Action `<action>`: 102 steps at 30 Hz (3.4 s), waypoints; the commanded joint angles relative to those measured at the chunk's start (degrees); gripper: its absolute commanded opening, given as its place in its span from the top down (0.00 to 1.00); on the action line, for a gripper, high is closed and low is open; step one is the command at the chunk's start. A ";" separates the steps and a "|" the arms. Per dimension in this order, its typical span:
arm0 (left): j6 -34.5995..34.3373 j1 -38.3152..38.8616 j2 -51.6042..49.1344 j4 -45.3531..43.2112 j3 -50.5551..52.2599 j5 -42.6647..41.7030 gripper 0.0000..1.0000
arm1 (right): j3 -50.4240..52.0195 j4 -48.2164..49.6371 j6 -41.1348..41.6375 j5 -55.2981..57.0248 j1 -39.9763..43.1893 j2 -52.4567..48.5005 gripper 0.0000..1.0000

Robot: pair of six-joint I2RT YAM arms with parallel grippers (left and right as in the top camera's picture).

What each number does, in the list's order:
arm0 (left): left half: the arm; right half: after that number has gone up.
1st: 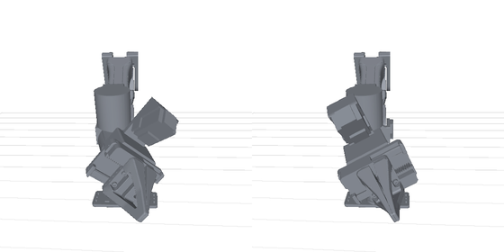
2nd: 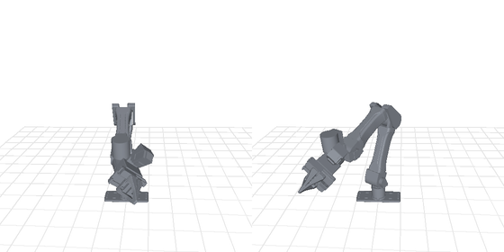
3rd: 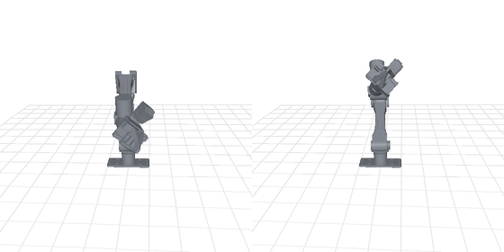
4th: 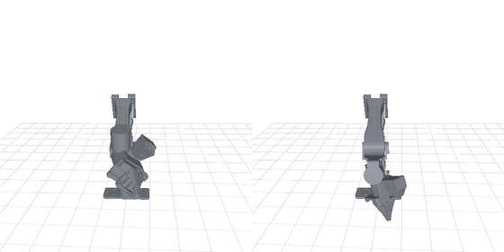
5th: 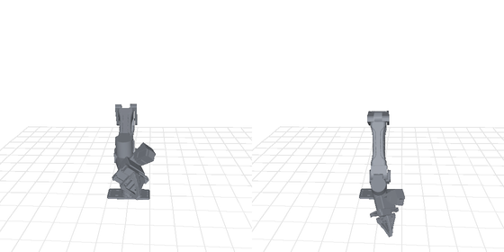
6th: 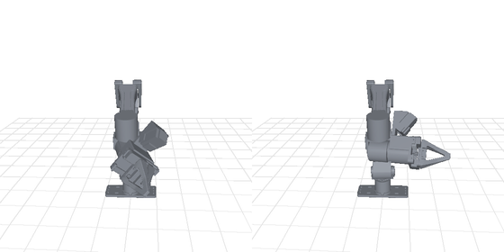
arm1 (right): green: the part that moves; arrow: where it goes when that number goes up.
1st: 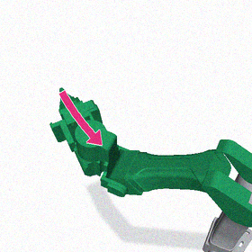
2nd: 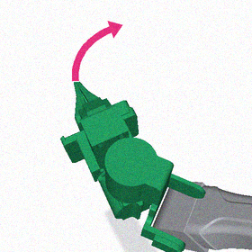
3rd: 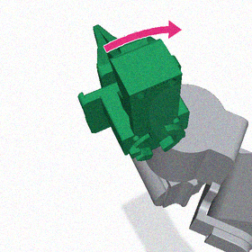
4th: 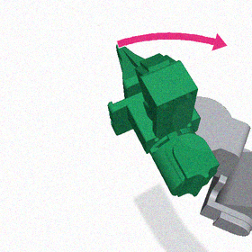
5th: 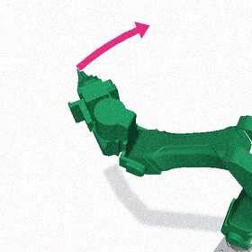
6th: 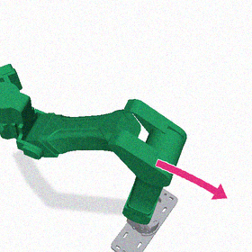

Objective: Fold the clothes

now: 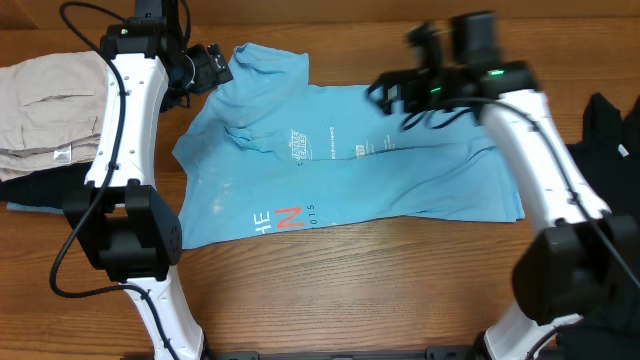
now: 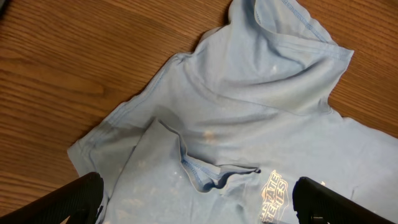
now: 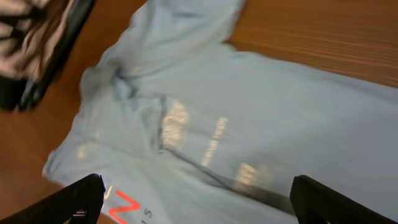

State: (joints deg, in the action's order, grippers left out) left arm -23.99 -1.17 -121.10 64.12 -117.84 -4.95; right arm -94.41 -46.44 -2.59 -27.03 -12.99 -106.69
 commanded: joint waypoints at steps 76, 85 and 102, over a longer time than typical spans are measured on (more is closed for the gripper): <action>0.17 0.02 0.76 -0.02 -0.66 -0.61 0.00 | -0.52 38.88 -5.84 10.67 -19.17 -28.37 0.96; 0.17 0.09 0.76 -0.02 -0.66 -0.61 0.00 | -1.38 39.21 -1.64 10.25 -15.87 -27.89 0.30; 0.17 0.07 0.76 -0.02 -0.66 -0.61 0.00 | -2.32 -5.18 5.68 16.63 27.34 5.27 0.00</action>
State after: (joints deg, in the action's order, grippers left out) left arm -23.99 -1.17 -121.10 64.16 -117.86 -4.99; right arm -96.95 -52.58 2.20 -10.07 10.70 -99.68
